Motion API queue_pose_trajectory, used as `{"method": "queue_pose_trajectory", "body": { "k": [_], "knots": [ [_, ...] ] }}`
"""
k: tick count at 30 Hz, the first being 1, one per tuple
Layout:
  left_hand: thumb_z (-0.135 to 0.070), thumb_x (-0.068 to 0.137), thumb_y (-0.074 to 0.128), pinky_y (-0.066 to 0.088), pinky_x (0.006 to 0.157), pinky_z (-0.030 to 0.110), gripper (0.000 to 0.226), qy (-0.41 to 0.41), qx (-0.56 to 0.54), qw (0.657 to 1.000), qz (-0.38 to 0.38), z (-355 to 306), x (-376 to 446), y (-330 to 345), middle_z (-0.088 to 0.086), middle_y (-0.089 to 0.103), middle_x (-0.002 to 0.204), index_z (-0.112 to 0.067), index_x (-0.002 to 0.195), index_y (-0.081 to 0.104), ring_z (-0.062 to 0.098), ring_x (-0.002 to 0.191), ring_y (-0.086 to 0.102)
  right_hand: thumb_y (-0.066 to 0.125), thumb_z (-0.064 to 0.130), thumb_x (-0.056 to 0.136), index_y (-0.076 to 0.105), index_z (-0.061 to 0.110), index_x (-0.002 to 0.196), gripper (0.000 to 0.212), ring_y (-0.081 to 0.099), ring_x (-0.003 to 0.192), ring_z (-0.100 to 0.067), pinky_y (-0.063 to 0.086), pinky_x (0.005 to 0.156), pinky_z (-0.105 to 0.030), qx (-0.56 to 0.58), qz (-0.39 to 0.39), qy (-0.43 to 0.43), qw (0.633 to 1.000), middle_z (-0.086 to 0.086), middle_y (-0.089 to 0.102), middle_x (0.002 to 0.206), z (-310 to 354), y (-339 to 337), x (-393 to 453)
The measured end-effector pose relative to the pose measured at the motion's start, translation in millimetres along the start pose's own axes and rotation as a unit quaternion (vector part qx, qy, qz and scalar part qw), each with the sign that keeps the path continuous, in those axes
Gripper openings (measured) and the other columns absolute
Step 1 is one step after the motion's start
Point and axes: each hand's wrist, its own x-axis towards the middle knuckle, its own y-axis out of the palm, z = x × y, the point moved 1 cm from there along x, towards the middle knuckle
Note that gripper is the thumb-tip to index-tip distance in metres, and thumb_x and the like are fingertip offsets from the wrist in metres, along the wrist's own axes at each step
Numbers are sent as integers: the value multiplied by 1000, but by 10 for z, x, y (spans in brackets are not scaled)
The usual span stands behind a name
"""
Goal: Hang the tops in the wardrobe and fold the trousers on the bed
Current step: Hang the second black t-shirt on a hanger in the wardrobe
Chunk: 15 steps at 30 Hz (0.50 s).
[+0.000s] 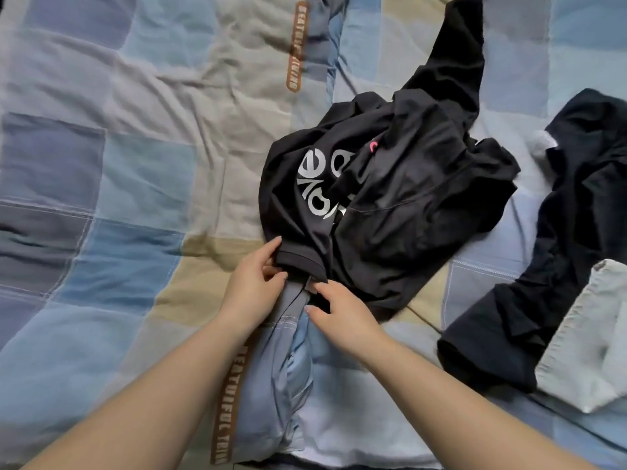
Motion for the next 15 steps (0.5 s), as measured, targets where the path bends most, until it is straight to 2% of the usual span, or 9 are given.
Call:
{"method": "queue_pose_trajectory", "body": {
  "k": [3,5,8,11,13,15],
  "knots": [
    [-5,81,69,43,87,17,47,40,45,998,-23,-83,26,48,2,66,118,-18,126,62,11,97,65,54,28,93,56,23,131,38,49,121,-9,31,87,-8,46,-32,-9,998,7,56,130,-6,-25,-83],
    [-7,82,67,44,80,11,33,57,57,995,-50,-227,-15,10,-1,69,108,-21,111,70,7,90,64,55,26,92,61,29,125,34,50,114,1,28,81,3,84,-47,-15,995,14,59,124,39,-95,-217],
    [-7,80,64,39,69,1,22,90,43,992,-75,-486,-156,-97,-9,65,92,-27,88,67,-6,83,58,55,26,92,65,34,118,29,49,98,17,31,80,5,131,-82,-19,988,24,59,111,125,-294,-493],
    [-7,77,66,42,73,6,21,128,45,987,-85,-772,-342,-216,-9,62,86,-27,80,62,-3,83,57,57,23,92,67,32,115,28,45,95,27,32,81,4,147,-138,-41,979,33,56,98,272,-595,-791],
    [-6,78,64,48,79,19,28,147,36,984,-89,-1051,-484,-329,-12,63,85,-33,79,60,3,82,59,58,18,91,68,30,113,27,48,97,21,33,83,2,132,-173,-76,973,31,57,97,437,-887,-1022],
    [-6,79,61,48,80,22,37,168,13,981,-93,-1362,-629,-462,-15,64,85,-42,80,58,4,84,62,60,11,89,71,25,109,27,52,97,12,35,83,-1,99,-209,-115,966,24,60,98,603,-1180,-1252]
  ]
}}
